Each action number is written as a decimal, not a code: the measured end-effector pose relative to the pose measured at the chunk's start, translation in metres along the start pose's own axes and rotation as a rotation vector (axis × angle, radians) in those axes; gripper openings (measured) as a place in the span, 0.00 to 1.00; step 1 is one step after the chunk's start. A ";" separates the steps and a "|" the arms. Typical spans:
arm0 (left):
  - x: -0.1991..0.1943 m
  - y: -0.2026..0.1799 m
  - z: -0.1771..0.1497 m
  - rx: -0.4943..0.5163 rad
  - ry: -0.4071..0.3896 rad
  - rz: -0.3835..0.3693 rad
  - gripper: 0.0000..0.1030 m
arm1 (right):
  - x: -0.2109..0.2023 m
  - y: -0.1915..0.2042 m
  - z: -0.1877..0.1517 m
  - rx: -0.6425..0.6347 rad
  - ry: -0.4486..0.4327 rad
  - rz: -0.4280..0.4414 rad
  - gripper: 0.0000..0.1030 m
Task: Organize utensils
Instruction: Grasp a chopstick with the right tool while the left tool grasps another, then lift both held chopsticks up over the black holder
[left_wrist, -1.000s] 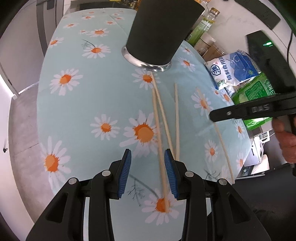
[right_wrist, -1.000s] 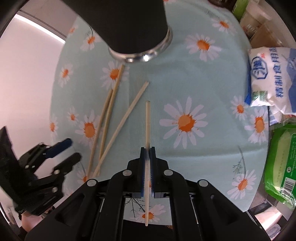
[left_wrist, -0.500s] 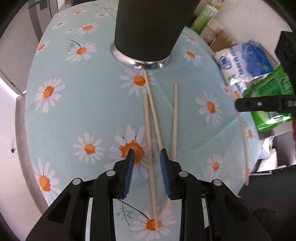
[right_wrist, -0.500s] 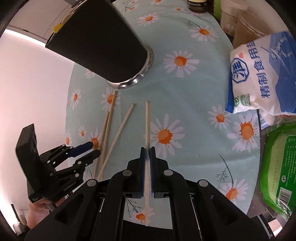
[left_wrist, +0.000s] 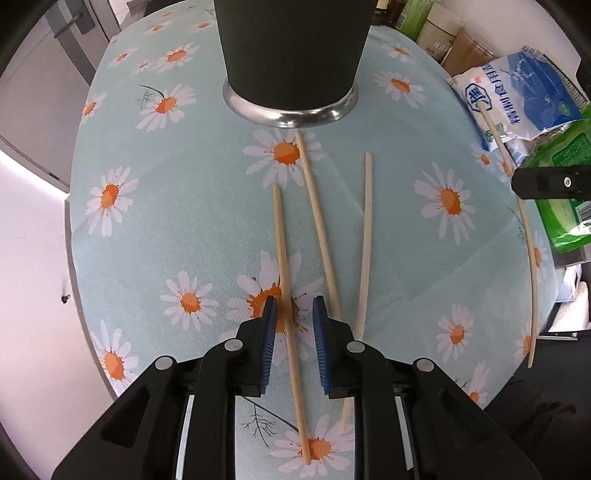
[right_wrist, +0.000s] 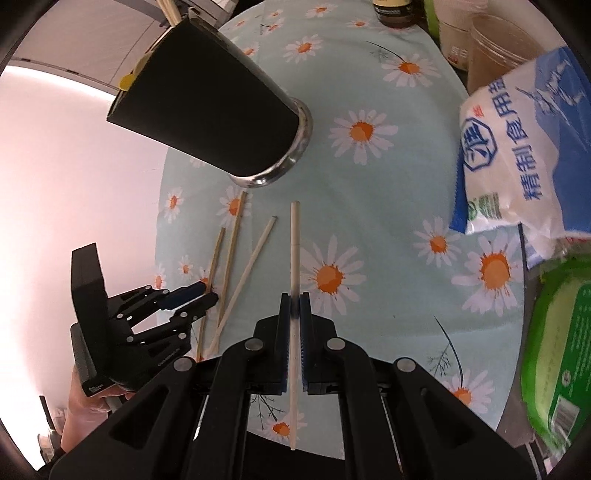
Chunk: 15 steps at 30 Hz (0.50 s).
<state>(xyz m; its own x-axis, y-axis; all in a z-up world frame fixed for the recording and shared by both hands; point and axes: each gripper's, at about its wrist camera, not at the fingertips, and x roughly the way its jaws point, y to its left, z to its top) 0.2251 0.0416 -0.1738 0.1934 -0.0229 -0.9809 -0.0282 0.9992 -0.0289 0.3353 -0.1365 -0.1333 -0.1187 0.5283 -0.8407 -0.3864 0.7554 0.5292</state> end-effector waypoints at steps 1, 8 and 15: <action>0.001 -0.002 0.002 -0.001 -0.002 0.010 0.13 | 0.002 0.002 0.002 -0.004 -0.003 0.006 0.05; 0.001 0.005 0.004 -0.062 -0.028 0.020 0.04 | 0.005 0.000 0.009 -0.031 -0.012 0.035 0.05; -0.004 0.016 -0.006 -0.115 -0.045 -0.007 0.04 | 0.005 0.003 0.012 -0.068 -0.014 0.037 0.05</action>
<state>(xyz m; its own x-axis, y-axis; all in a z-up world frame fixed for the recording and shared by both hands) 0.2182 0.0576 -0.1715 0.2377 -0.0257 -0.9710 -0.1383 0.9886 -0.0600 0.3445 -0.1266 -0.1342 -0.1214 0.5607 -0.8191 -0.4431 0.7078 0.5502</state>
